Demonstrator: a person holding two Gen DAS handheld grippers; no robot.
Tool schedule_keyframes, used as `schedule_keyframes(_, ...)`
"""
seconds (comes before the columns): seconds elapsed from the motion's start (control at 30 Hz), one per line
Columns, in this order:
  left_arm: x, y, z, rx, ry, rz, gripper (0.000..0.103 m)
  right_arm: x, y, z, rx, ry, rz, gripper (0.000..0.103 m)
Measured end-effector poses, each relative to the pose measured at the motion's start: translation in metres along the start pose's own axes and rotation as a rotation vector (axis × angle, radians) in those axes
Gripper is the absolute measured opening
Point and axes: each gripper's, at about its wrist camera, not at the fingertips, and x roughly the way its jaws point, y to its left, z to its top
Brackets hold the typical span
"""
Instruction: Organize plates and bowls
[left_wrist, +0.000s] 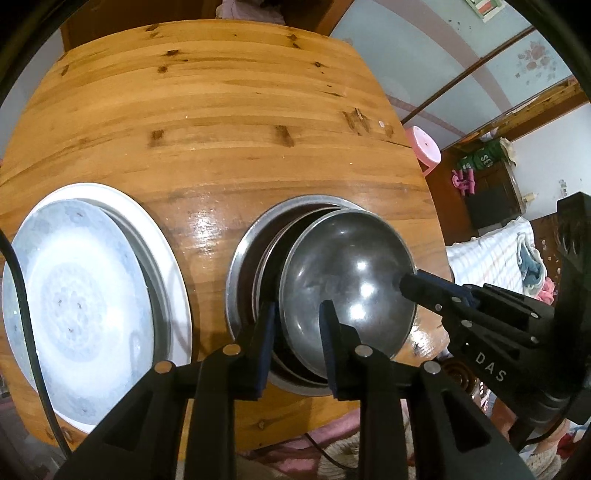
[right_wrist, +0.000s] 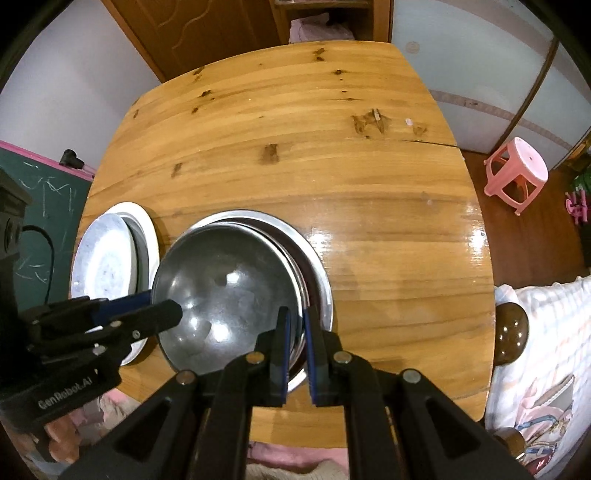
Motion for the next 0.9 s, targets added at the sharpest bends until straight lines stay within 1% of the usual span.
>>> schedule_keyframes(0.2, -0.004, 0.003, 0.004, -0.007, -0.010, -0.006, 0.026, -0.002, 0.000, 0.002, -0.015, -0.010, 0.016, 0.008)
schedule_keyframes(0.27, -0.007, 0.004, 0.005, -0.007, -0.018, -0.007, 0.030, -0.004, -0.001, 0.003, -0.012, -0.014, 0.032, 0.008)
schedule_keyframes(0.3, -0.010, 0.003, 0.005, -0.006, -0.025, -0.008, 0.034, -0.006, -0.001, 0.003, -0.011, -0.018, 0.041, 0.009)
schedule_keyframes(0.33, -0.013, 0.003, 0.006, -0.003, -0.035, -0.007, 0.034, -0.008, -0.002, 0.004, -0.010, -0.023, 0.045, 0.010)
schedule_keyframes(0.37, -0.017, 0.003, 0.006, 0.000, -0.042, -0.006, 0.035, -0.010, -0.003, 0.005, -0.009, -0.029, 0.045, 0.016)
schedule_keyframes(0.4, -0.020, 0.002, 0.007, 0.004, -0.048, -0.007, 0.035, -0.012, -0.003, 0.005, -0.009, -0.036, 0.042, 0.024)
schedule_keyframes(0.47, -0.028, 0.000, 0.010, 0.011, -0.061, -0.013, 0.045, -0.018, -0.005, 0.006, -0.005, -0.057, 0.039, 0.032)
schedule_keyframes(0.5, -0.032, -0.001, 0.010, 0.012, -0.073, -0.012, 0.055, -0.022, -0.006, 0.006, -0.003, -0.069, 0.041, 0.032)
schedule_keyframes(0.53, -0.038, -0.002, 0.011, 0.015, -0.092, -0.006, 0.061, -0.026, -0.008, 0.007, -0.001, -0.082, 0.042, 0.032)
schedule_keyframes(0.67, -0.057, -0.009, 0.014, 0.056, -0.133, 0.007, 0.062, -0.045, -0.012, 0.009, 0.006, -0.121, 0.058, 0.032)
schedule_keyframes(0.73, -0.069, -0.011, 0.015, 0.072, -0.151, 0.011, 0.067, -0.055, -0.014, 0.010, 0.006, -0.145, 0.058, 0.032)
schedule_keyframes(0.9, -0.103, -0.018, 0.013, 0.105, -0.216, 0.024, 0.073, -0.086, -0.014, 0.009, -0.007, -0.220, 0.064, 0.032)
